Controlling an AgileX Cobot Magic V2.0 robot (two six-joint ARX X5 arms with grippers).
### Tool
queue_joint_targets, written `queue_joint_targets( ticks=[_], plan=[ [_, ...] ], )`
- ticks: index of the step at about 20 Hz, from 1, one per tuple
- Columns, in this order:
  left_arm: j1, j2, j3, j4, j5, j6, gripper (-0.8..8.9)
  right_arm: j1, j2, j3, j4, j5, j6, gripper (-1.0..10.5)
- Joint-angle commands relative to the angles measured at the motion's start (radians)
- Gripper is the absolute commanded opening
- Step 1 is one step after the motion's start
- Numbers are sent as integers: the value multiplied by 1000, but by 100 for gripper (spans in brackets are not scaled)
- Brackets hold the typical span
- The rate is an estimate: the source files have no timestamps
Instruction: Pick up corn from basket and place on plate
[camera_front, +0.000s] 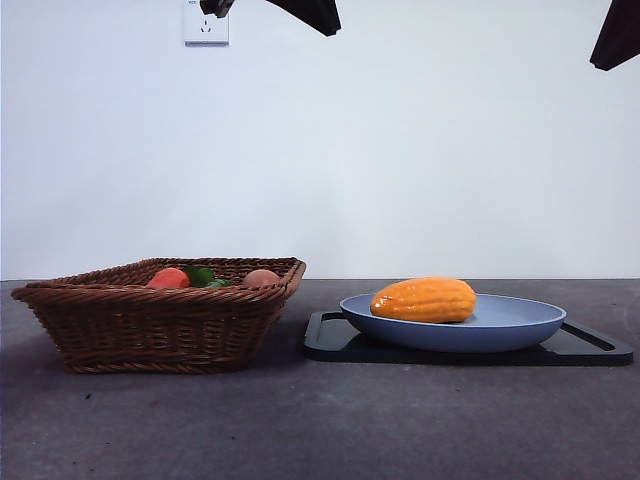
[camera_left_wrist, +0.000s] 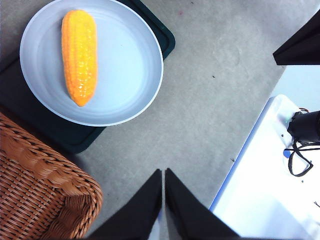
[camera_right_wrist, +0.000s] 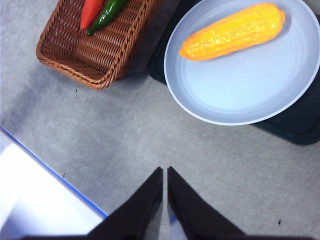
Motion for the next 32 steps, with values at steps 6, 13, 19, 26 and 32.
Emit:
queue_joint_targets(
  ticks=[6, 13, 19, 26, 32],
  plan=[
    [-6, 17, 27, 80, -2, 18, 8, 4, 10, 18, 41, -1, -2, 2],
    [-6, 17, 27, 245, -2, 18, 8, 4, 10, 18, 65, -1, -2, 2],
    [3, 17, 27, 370, -8, 33, 8, 4, 10, 18, 108, -1, -3, 2],
    [88, -15, 27, 521, -6, 42, 8, 2, 10, 18, 175, -1, -3, 2],
    [268, -133, 12, 563, -6, 51, 8, 2, 10, 18, 246, -1, -3, 2]
  ],
)
